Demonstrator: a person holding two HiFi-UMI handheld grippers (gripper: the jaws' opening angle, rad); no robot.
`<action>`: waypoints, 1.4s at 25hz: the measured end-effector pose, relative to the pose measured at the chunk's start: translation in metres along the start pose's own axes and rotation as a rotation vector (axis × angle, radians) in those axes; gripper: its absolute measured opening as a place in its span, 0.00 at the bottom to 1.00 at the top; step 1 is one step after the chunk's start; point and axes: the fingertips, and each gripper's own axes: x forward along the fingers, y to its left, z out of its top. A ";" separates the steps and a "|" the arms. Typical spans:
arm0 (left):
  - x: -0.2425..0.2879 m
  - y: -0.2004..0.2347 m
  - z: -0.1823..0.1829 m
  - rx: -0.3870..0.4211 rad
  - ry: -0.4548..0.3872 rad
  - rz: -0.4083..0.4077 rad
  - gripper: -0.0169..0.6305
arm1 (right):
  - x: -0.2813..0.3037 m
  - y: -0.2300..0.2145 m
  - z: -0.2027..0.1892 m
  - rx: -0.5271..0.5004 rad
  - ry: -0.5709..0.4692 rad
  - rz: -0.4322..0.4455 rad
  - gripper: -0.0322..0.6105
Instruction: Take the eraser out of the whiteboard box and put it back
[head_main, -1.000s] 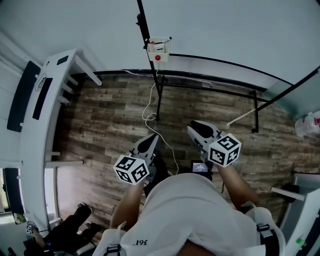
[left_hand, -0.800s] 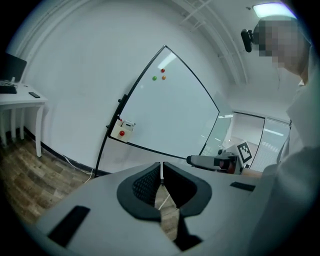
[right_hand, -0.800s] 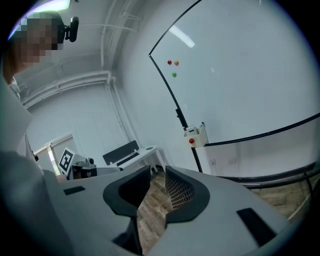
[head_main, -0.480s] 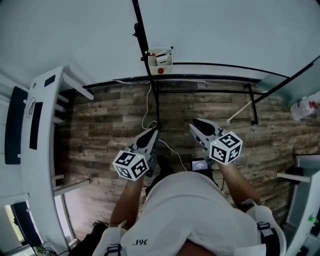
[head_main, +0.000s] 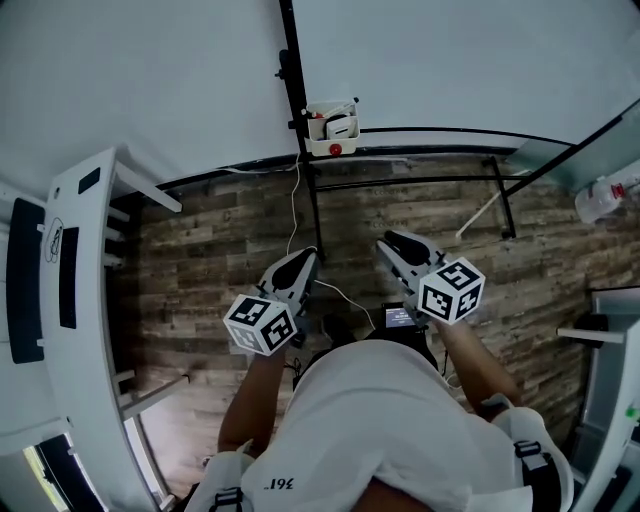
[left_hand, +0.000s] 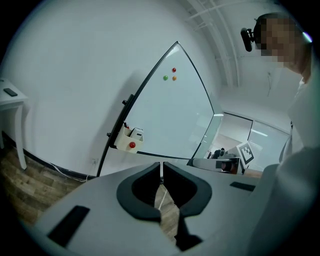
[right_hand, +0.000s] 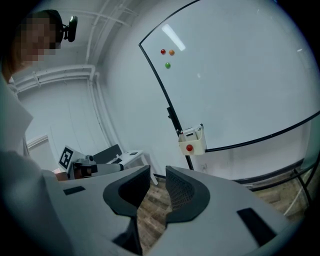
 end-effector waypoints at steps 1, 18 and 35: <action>0.000 0.003 0.001 0.000 0.003 -0.004 0.04 | 0.003 0.001 0.001 -0.002 0.000 -0.003 0.21; 0.037 0.006 0.008 -0.033 -0.021 0.055 0.04 | 0.020 -0.030 0.021 -0.057 0.060 0.067 0.21; 0.089 -0.012 0.014 -0.020 -0.062 0.175 0.04 | 0.023 -0.081 0.043 -0.081 0.079 0.186 0.21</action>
